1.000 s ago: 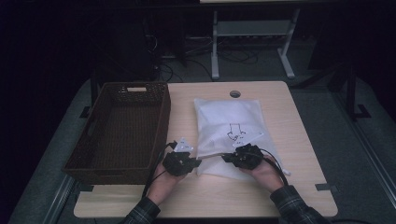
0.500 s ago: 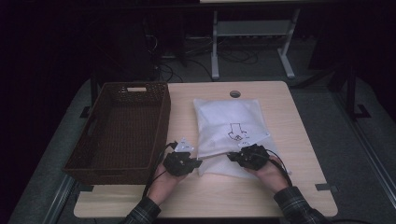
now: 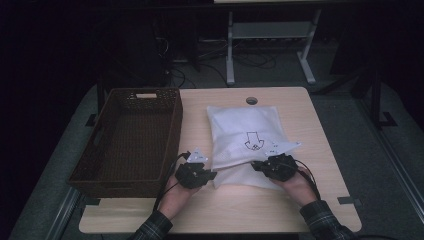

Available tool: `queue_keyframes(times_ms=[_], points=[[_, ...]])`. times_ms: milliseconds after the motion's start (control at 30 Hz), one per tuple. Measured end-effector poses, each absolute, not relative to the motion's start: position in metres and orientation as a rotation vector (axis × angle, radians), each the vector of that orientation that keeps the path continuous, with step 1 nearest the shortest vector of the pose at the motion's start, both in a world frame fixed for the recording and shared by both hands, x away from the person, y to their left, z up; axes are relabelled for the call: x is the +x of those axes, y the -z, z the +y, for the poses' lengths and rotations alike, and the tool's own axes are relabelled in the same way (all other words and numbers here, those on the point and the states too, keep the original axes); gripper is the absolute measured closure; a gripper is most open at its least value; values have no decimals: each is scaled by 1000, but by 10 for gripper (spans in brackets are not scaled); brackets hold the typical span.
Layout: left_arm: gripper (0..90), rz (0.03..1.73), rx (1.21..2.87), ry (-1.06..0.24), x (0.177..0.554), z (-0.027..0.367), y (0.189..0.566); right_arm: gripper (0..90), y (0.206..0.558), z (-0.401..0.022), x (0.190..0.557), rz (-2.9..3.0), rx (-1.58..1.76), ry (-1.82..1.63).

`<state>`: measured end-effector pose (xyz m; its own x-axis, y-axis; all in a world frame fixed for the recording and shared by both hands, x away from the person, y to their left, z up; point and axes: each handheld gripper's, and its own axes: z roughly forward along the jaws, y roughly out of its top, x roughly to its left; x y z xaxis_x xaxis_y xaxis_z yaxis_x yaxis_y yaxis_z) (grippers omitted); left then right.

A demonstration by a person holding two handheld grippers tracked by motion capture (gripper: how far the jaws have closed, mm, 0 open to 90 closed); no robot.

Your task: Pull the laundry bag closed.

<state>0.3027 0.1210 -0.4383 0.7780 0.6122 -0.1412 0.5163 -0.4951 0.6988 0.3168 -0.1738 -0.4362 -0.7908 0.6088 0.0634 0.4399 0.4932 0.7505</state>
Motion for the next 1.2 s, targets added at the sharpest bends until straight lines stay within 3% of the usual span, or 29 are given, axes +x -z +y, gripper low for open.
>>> queue_keyframes(times_ms=[1200], points=[[846, 838, 2204, -169, 302, 122, 439, 864, 441, -221, 309, 2456, 993, -1188]])
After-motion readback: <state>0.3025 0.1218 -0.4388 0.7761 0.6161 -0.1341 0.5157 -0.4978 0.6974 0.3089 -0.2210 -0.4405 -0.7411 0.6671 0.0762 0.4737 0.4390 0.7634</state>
